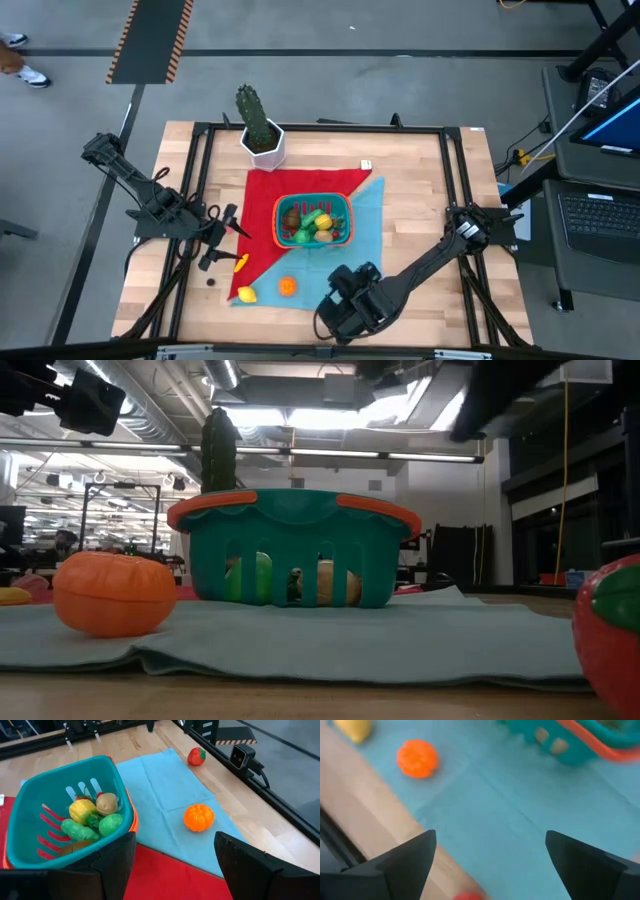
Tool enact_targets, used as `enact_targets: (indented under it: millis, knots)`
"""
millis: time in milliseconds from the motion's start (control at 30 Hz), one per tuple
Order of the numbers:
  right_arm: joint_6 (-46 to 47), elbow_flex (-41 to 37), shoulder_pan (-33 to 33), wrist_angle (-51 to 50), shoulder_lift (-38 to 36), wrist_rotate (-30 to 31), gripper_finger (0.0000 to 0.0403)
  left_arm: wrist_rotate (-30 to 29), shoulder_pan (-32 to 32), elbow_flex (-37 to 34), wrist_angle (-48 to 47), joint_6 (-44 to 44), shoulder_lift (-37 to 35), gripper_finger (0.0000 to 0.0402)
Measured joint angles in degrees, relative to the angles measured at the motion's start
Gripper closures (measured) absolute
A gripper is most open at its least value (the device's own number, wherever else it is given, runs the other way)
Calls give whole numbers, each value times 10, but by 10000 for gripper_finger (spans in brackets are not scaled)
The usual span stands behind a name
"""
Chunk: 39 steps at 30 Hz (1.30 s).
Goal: Build produce basket
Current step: Put the red strawberry into the blue basket
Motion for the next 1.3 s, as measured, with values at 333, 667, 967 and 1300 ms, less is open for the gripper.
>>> enact_targets:
  millis: [333,667,967,1300]
  knots:
    - [336,28,87,-101,3,-22,26,0,0,0,0,-26,0,138]
    - [356,28,79,-10,35,-114,26,0,0,0,0,-25,0,138]
    - [327,27,62,-20,35,-115,26,0,0,0,0,6,0,138]
    - [278,27,62,16,35,-115,26,-1,0,0,0,9,0,138]
